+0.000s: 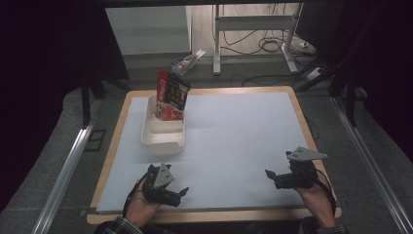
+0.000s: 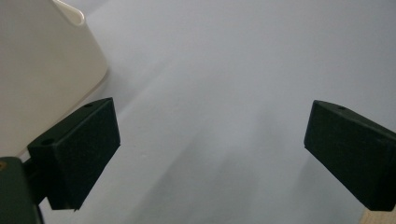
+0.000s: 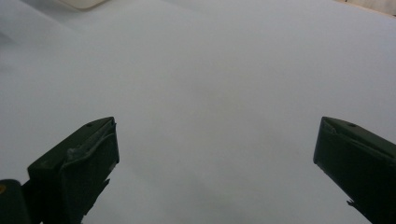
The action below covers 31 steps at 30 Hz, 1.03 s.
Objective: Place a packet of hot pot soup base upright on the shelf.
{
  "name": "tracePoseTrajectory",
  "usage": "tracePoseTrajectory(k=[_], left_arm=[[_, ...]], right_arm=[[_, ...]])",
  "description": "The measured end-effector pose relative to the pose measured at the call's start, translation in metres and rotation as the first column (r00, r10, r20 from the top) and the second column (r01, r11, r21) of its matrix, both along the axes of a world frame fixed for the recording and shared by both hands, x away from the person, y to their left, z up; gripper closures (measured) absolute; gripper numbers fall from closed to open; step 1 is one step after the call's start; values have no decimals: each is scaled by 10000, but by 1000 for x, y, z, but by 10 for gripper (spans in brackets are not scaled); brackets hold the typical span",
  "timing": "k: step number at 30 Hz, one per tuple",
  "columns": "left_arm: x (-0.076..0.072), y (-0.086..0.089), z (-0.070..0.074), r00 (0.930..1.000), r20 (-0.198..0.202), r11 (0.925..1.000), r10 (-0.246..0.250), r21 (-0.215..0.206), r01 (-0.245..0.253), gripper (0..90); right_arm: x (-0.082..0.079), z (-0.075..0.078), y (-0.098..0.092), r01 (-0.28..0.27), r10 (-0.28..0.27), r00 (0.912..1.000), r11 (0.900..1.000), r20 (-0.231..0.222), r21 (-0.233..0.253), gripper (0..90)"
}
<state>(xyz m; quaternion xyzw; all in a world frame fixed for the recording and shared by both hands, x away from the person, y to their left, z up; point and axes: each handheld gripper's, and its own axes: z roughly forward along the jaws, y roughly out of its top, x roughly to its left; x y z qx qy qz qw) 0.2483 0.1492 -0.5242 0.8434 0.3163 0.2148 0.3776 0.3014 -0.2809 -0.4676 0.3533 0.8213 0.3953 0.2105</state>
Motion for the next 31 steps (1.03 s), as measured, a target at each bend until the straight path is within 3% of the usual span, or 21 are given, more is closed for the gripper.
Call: tracePoseTrajectory(k=[9,15,19,25,31], left_arm=[[1,3,0,9998,117,9996,176,228,-179,31],[1,10,0,9987,198,9980,475,397,-483,31],[1,12,0,9983,262,9975,514,473,-526,31],[-3,16,-1,9968,510,9915,622,1108,-675,25],[-5,21,2,9963,453,9942,726,768,-759,20]], right_arm=[[-10,-9,-16,396,-397,9992,9991,19,130,1],[-11,-23,-29,645,-641,9975,9978,-299,129,4],[-10,-28,-31,730,-732,9963,9973,-441,-47,4],[-8,-34,-25,501,-537,9960,9975,-720,-508,6],[-8,-36,-24,415,-454,9958,9979,-795,-503,5]])
